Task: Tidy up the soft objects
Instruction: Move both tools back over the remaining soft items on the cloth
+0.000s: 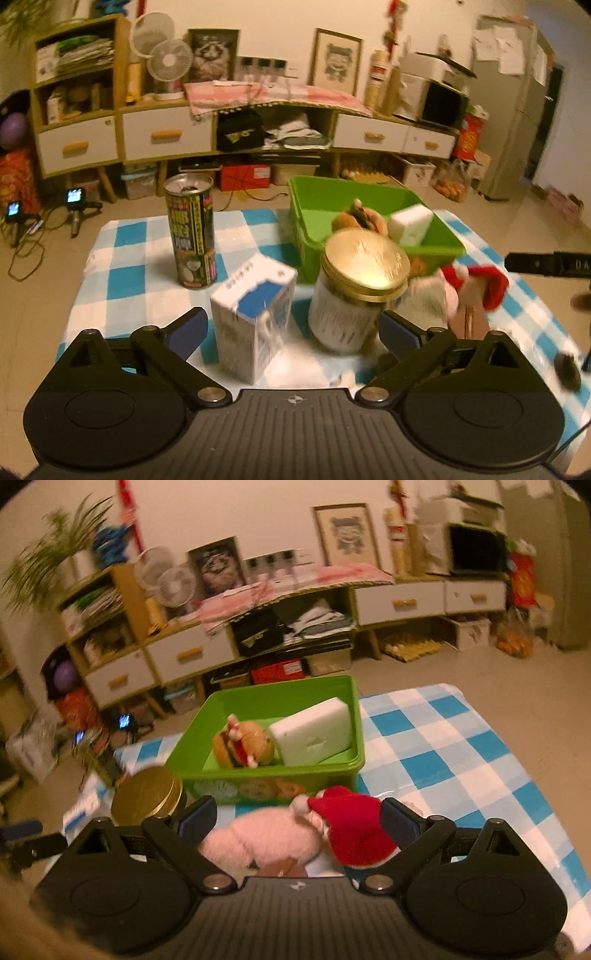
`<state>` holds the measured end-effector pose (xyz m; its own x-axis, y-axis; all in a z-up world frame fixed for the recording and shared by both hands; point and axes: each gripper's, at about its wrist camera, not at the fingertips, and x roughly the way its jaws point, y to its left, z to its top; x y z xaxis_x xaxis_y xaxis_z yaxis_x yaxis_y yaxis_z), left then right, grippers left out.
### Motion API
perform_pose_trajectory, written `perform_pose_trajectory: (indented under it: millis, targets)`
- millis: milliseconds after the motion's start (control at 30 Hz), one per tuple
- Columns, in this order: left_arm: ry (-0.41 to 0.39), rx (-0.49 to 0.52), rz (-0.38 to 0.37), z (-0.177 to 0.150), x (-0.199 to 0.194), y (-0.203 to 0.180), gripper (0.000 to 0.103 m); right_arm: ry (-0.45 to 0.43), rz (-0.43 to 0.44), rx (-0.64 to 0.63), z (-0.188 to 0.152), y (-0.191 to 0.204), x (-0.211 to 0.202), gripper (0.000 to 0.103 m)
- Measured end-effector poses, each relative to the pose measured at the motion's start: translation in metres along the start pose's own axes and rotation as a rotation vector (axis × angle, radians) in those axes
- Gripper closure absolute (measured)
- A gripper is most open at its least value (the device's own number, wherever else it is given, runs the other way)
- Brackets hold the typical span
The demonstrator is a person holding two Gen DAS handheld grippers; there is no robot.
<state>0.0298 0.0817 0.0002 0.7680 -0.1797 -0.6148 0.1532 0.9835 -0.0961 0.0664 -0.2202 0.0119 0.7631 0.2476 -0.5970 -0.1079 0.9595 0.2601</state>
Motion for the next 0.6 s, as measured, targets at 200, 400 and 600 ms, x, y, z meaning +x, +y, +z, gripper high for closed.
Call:
perform_pose_trajectory:
  millis: [200,400,600]
  targets:
    - [0.024,0.045,-0.022,-0.023,-0.004,0.001,0.007,0.006,0.029,-0.093,-0.022,0.000,-0.010,0.038]
    - [0.038,0.082,-0.069,-0.041,-0.008,-0.009,0.007,-0.003,0.056,-0.205,-0.043,0.003,-0.012,0.038]
    - [0.046,0.159,-0.128,-0.058,-0.009,-0.032,0.007,0.005,0.070,-0.352,-0.064,0.012,-0.008,0.038]
